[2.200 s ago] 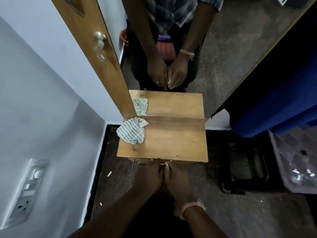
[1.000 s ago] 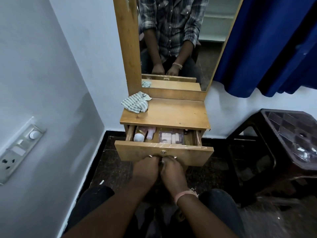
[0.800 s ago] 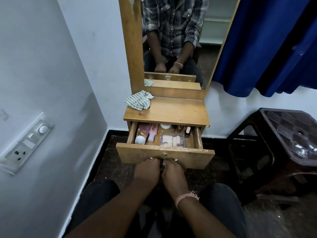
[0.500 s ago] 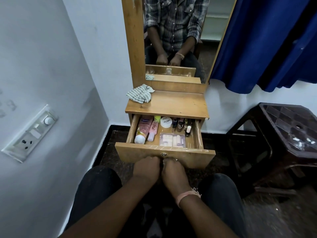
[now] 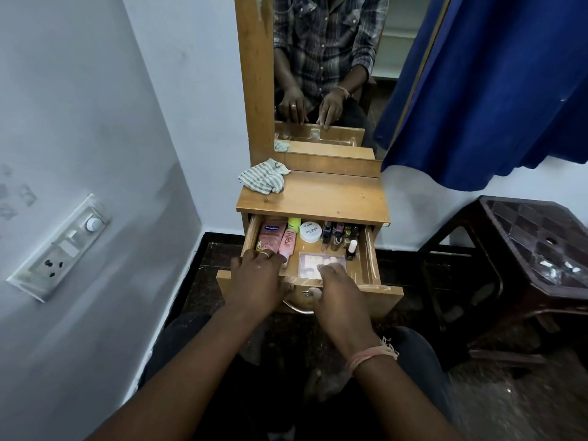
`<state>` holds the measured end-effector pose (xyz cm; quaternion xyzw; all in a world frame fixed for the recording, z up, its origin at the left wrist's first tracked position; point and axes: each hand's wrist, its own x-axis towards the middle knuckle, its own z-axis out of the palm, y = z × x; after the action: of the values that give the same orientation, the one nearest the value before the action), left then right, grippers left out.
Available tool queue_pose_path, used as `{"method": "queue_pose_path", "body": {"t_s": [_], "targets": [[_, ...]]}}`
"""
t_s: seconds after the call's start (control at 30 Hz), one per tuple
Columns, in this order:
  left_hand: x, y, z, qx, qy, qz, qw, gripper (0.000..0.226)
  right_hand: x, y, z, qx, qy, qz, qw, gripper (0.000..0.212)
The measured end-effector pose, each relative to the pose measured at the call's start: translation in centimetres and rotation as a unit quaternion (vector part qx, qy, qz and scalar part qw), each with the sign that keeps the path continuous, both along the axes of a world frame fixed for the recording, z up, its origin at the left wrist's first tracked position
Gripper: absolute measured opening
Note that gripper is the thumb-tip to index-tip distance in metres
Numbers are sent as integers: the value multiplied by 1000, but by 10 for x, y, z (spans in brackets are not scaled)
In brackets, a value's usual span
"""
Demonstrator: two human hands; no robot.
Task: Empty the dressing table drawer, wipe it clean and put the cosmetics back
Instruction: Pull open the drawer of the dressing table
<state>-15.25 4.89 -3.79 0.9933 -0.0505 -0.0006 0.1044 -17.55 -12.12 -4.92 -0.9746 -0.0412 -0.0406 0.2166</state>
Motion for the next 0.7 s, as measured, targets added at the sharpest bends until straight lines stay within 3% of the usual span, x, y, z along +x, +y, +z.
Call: {"method": "queue_pose_path", "body": {"t_s": [0.1, 0.27, 0.47, 0.7], "targets": [[6, 1, 0, 23, 40, -10, 999, 42, 2, 2, 1, -33, 14, 2, 999, 12], [10, 4, -4, 26, 42, -9, 999, 31, 8, -4, -2, -34, 36, 12, 999, 31], [20, 1, 6, 63, 114, -17, 991, 27, 13, -8, 9, -48, 82, 26, 995, 17], [28, 4, 9, 27, 176, -30, 984, 35, 25, -13, 17, -50, 157, 38, 986, 16]]}}
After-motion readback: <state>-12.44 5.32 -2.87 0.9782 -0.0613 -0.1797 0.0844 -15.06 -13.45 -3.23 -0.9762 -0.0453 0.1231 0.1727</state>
